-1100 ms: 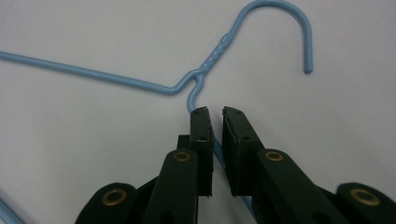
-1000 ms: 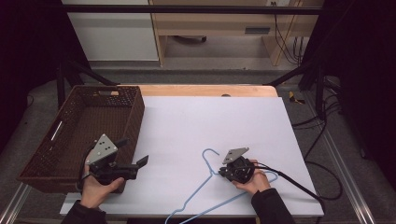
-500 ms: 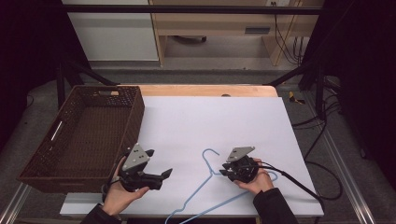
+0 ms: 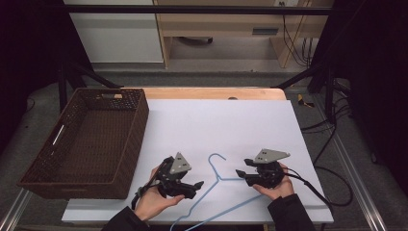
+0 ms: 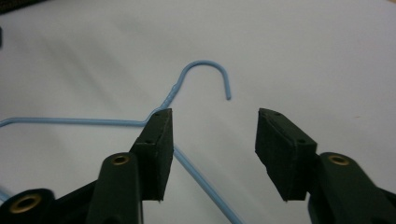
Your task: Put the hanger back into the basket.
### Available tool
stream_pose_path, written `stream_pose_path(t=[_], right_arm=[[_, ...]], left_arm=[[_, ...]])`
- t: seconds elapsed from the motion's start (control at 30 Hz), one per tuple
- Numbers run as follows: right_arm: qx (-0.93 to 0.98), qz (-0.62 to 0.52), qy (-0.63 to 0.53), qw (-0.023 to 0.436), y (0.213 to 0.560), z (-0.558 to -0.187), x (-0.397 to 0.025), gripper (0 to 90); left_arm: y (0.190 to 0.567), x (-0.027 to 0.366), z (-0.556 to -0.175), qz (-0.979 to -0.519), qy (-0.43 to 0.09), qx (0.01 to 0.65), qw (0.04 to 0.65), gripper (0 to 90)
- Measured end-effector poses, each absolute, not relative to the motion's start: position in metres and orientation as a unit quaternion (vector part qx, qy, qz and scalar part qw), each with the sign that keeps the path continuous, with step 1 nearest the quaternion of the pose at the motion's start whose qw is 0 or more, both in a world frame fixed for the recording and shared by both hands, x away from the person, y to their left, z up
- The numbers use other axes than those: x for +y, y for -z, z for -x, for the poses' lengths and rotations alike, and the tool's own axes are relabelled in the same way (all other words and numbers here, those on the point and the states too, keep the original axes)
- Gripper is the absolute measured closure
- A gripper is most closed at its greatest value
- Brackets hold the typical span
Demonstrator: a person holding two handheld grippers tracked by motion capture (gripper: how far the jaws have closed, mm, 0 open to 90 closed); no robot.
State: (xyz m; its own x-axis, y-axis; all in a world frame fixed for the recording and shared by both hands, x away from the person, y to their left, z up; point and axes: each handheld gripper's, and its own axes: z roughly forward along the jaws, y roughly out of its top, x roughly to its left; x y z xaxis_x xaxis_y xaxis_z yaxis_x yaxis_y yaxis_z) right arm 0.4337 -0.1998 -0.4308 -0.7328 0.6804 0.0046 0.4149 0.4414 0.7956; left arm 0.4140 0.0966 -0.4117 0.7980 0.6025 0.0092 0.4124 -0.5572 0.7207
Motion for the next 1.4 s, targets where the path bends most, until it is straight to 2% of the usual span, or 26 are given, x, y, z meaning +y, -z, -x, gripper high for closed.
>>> stream_pose_path(t=[0.47,0.97,1.1,1.4], right_arm=[[0.821,-0.346,-0.418,0.177,0.428,-0.433,-0.207,35.1],[0.821,-0.353,-0.414,0.174,0.43,-0.434,-0.205,33.2],[0.82,-0.354,-0.415,0.174,0.43,-0.434,-0.205,33.0],[0.818,-0.358,-0.416,0.172,0.43,-0.434,-0.205,32.1]], left_arm=[[0.448,0.06,-0.421,-0.904,-0.101,0.285,0.303,43.4],[0.461,0.048,-0.417,-0.911,-0.084,0.296,0.276,69.8],[0.461,0.045,-0.414,-0.908,-0.094,0.302,0.273,77.2],[0.461,0.04,-0.409,-0.909,-0.105,0.309,0.26,84.0]])
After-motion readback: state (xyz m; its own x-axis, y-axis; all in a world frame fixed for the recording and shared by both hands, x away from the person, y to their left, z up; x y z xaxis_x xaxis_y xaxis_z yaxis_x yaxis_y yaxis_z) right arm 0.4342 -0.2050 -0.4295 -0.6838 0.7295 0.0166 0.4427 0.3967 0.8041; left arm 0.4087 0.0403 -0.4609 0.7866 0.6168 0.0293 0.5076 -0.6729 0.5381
